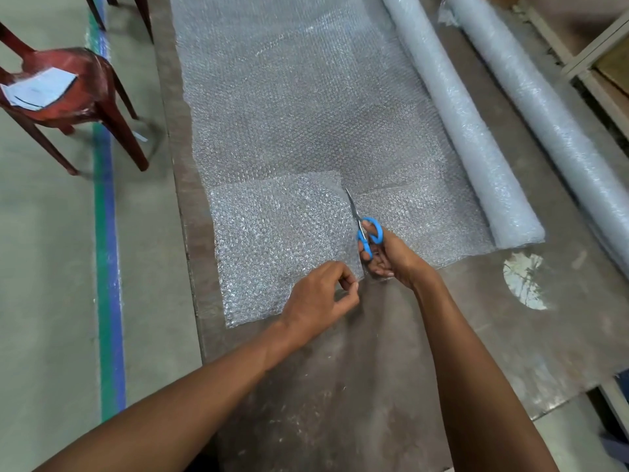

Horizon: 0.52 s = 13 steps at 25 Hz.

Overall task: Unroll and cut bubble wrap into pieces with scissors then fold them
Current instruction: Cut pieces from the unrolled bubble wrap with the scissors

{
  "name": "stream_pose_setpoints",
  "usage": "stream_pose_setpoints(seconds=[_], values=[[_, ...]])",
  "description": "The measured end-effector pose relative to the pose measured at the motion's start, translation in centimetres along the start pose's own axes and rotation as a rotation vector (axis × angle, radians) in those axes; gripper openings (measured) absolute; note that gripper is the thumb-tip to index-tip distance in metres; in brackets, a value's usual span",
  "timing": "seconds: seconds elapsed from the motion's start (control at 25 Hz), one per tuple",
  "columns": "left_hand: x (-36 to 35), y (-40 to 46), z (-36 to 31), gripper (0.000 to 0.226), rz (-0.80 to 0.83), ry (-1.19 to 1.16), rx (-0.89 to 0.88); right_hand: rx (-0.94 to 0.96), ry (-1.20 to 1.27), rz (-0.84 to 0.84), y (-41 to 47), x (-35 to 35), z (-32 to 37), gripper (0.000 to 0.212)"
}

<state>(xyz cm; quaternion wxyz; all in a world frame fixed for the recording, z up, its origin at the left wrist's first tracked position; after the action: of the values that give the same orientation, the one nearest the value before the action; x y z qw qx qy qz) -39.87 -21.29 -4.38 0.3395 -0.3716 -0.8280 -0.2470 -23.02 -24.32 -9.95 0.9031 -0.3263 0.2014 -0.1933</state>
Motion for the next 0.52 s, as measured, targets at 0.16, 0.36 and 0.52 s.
stream_pose_setpoints(seconds=[0.16,0.36,0.52], values=[[0.2,0.1,-0.3,0.009,-0.014,-0.006,-0.003,0.032,-0.048,-0.019,0.6,-0.3,1.5,0.055],[0.5,0.2,-0.2,0.011,-0.017,-0.004,-0.002,0.058,-0.165,-0.023,0.9,-0.4,2.0,0.059],[0.5,0.1,-0.1,0.011,-0.014,-0.008,-0.012,0.028,-0.126,-0.003,1.8,-0.2,2.0,0.058]])
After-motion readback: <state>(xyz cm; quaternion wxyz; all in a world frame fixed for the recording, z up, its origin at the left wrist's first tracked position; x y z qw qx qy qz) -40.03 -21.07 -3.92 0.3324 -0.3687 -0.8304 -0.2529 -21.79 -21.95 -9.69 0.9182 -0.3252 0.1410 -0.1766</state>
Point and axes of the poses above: each hand's wrist, its own y-axis towards the middle knuckle, its own x-axis out of the back of the hand, z = x × y, the point moved 9 cm from there along y, towards the middle knuckle, and after that the axes turned 15 degrees about y, right-handed, at the moved point
